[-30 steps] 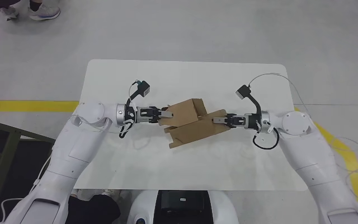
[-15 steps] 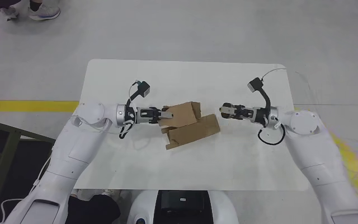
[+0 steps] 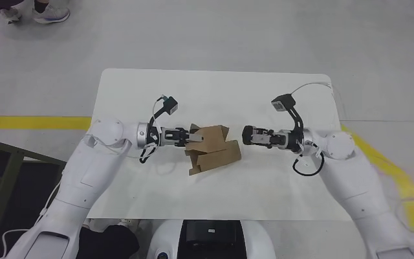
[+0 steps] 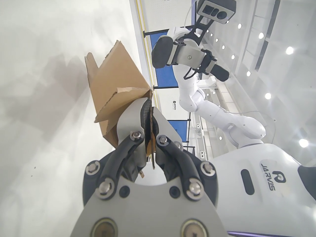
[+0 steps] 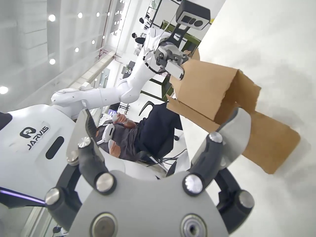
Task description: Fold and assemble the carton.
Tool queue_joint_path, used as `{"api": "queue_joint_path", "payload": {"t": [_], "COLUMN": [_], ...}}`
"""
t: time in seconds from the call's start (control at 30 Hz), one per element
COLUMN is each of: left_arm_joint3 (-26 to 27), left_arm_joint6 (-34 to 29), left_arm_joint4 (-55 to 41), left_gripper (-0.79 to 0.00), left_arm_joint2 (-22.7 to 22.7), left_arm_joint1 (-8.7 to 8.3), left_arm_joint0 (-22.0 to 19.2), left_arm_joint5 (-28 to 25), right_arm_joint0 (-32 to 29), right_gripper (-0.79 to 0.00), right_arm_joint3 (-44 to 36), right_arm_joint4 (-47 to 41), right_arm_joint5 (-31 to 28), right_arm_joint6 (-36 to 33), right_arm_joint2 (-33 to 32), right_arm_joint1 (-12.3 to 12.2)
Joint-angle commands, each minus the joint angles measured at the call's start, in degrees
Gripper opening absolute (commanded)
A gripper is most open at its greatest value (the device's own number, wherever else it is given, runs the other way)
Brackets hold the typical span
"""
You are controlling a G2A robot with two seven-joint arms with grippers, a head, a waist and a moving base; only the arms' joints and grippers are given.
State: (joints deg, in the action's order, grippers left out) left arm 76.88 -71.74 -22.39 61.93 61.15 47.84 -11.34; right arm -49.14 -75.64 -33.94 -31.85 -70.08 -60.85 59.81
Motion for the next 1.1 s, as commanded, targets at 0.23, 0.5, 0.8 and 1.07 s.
{"api": "queue_joint_path", "payload": {"t": [0.23, 0.5, 0.8, 1.07], "left_arm_joint3": [1.0, 1.7, 2.0, 2.5], "left_arm_joint6": [-1.7, -2.2, -2.0, -2.2], "left_arm_joint4": [-0.9, -1.2, -1.4, -1.5], "left_gripper": [-0.785, -0.785, -0.785, -0.785], "left_arm_joint2": [-0.7, -0.7, -0.2, 0.1], "left_arm_joint1": [0.08, 0.03, -0.15, -0.30], "left_arm_joint0": [0.0, 0.1, 0.4, 0.6], "left_arm_joint5": [-0.9, -1.5, -1.6, -1.7], "right_arm_joint0": [5.4, 6.4, 6.5, 6.0], "right_gripper": [0.000, 0.000, 0.000, 0.000], "right_arm_joint3": [8.0, 10.2, 10.9, 11.1], "right_arm_joint4": [-3.4, -4.9, -7.6, -8.8], "right_arm_joint5": [-1.4, -0.4, 0.6, 1.8], "right_arm_joint6": [-0.9, -1.9, -2.9, -4.2], "right_arm_joint2": [7.0, 9.3, 10.7, 10.9], "right_arm_joint1": [2.9, 4.0, 4.9, 5.2]}}
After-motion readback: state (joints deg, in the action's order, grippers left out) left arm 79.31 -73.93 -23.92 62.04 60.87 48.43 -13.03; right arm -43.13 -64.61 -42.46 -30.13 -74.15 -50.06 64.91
